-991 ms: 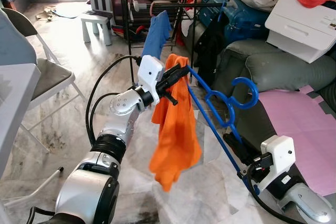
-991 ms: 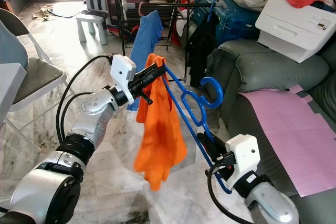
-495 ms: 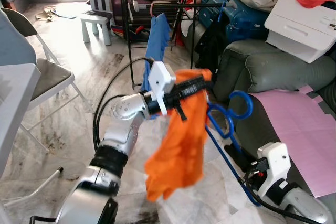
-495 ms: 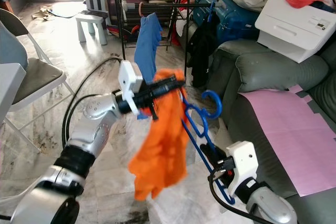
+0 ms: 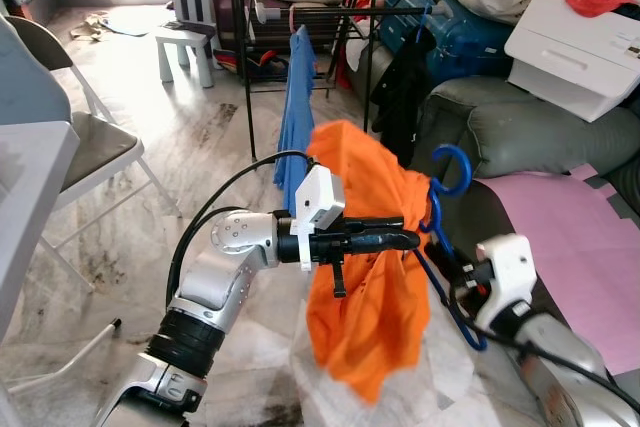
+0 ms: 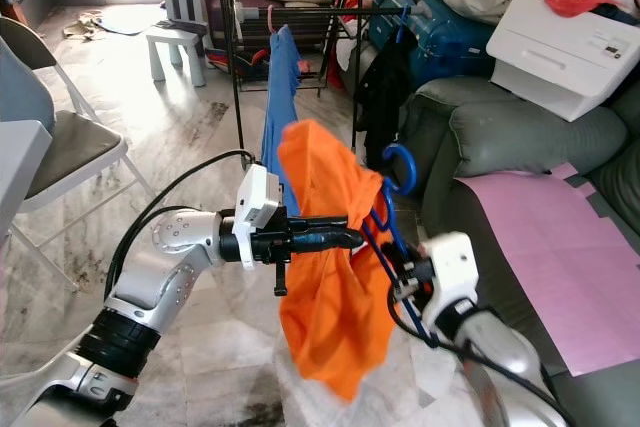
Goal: Hang hanger
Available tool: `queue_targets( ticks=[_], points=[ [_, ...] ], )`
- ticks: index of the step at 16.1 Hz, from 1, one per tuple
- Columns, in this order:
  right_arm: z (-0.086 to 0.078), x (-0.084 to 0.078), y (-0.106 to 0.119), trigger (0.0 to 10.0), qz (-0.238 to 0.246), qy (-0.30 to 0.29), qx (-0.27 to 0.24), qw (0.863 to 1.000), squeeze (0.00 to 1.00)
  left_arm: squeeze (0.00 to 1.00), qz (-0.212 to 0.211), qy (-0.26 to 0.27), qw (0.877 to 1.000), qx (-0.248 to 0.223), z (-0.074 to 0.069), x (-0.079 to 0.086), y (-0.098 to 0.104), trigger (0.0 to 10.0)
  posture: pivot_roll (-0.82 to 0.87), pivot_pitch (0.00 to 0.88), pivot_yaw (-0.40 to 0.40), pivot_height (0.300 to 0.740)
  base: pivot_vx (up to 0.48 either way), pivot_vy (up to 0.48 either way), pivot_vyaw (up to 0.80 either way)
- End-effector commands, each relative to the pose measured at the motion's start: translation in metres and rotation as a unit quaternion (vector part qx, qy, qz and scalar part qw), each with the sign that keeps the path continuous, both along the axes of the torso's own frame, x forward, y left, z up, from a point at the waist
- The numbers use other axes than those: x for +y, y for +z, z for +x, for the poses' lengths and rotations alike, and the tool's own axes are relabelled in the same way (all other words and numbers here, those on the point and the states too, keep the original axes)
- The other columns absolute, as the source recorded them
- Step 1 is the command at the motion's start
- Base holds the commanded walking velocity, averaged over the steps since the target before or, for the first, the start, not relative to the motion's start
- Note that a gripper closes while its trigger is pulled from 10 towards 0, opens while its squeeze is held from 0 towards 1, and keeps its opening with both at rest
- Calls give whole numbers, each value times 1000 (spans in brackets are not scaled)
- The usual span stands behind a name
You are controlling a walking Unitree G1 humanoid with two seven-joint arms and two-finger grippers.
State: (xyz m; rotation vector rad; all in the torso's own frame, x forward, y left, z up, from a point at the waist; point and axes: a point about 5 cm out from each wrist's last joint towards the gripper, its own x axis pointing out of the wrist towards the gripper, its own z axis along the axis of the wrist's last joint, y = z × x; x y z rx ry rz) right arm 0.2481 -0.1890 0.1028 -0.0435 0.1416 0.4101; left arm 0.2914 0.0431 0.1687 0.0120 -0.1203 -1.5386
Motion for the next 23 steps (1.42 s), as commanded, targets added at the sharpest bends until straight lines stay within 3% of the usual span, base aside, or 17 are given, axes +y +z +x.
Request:
queue_targets(
  ticks=[1, 3, 4, 6, 8, 9, 12, 15, 16, 17, 18, 19, 23],
  points=[
    [7, 0, 6, 10000, -2, -10, -20, 1000, 0, 0, 4, -22, 1000, -13, -6, -6, 2, 0, -7, 0, -77, 740, 0, 0, 0],
    [13, 13, 10, 10000, 8, 2, -29, 1000, 0, 0, 1, 22, 999, -34, -1, -12, 4, 0, -6, 0, -78, 740, 0, 0, 0],
    [13, 17, 9, 10000, 10, 9, -26, 1000, 0, 0, 1, 53, 997, -51, 4, -13, 6, 4784, -6, 0, -78, 740, 0, 0, 0],
    [10, 21, 6, 10000, 8, 14, -21, 1000, 0, 0, -15, 76, 995, -67, 8, -16, 10, 2471, -9, 0, -78, 740, 0, 0, 0],
    [9, 34, 3, 10000, 16, 24, -18, 999, 0, 0, -26, 66, 995, -70, 4, -26, 12, 1608, -15, 0, -77, 740, 0, 0, 0],
    [10, 43, 6, 10000, 26, 36, -26, 999, 0, 0, -26, 44, 997, -66, -1, -30, 11, 0, -17, 0, -76, 740, 0, 0, 0],
    [15, 49, 19, 10000, 46, 31, -54, 997, 0, 0, -13, 9, 998, -53, -9, -34, 3, 0, -18, 0, -75, 740, 0, 0, 0],
    [13, 47, 26, 10000, 53, 29, -68, 996, 0, 0, 23, 26, 998, -58, -6, -27, -13, 392, -17, 0, -75, 740, 0, 0, 0],
    [11, 45, 27, 10000, 55, 26, -69, 996, 0, 0, 39, 27, 997, -64, -5, -24, -18, 3529, -17, 0, -75, 740, 0, 0, 0],
    [9, 43, 27, 10000, 59, 22, -73, 995, 0, 0, 65, 31, 993, -90, -4, -22, -25, 10000, -19, 0, -79, 740, 0, 0, 0],
    [8, 43, 29, 10000, 64, 22, -77, 995, 0, 278, 78, 43, 991, -98, -2, -20, -29, 10000, -20, 0, -78, 740, 0, 0, 0],
    [6, 43, 29, 10000, 65, 22, -78, 995, 0, 1000, 85, 54, 990, -98, 1, -18, -31, 10000, -20, 0, -78, 740, 0, 0, 0],
    [1, 40, 30, 10000, 66, 22, -81, 994, 0, 1000, 118, 99, 980, -122, 14, -9, -41, 10000, -22, 0, -80, 740, 0, 0, 0]
  ],
)
